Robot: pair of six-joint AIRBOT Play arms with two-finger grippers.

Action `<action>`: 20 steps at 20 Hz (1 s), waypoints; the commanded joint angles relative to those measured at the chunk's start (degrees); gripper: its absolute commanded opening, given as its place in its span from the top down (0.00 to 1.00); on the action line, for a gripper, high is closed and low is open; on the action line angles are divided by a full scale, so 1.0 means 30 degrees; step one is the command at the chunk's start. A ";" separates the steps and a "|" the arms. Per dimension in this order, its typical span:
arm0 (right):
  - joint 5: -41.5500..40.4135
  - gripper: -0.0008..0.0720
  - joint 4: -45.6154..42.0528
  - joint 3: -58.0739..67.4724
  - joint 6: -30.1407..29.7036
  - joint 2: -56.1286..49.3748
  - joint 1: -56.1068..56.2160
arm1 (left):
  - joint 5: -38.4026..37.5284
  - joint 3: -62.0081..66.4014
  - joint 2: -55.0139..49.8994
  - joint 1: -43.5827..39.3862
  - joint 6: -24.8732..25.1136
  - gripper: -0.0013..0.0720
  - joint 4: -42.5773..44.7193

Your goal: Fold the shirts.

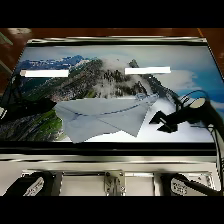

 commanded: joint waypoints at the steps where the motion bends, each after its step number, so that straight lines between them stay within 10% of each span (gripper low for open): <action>1: -0.3381 0.09 0.1377 -0.2739 0.0619 -0.0240 0.2171 | -0.0678 0.0022 0.0022 0.0036 -0.0007 0.93 -0.0007; 10: -0.7526 0.11 0.5807 -0.2747 0.0612 -0.2259 0.5515 | -0.0670 0.0022 0.0022 0.0036 -0.0007 0.93 -0.0007; 14: -0.8714 0.87 0.7220 -0.2725 0.0299 -0.2251 0.5967 | -0.0663 0.0022 0.0022 0.0044 0.0000 0.93 0.0000; 20: -0.5326 0.91 0.5676 0.1005 -0.4313 0.1253 0.4947 | -0.3351 0.5231 0.0117 0.2382 0.1676 0.93 0.0466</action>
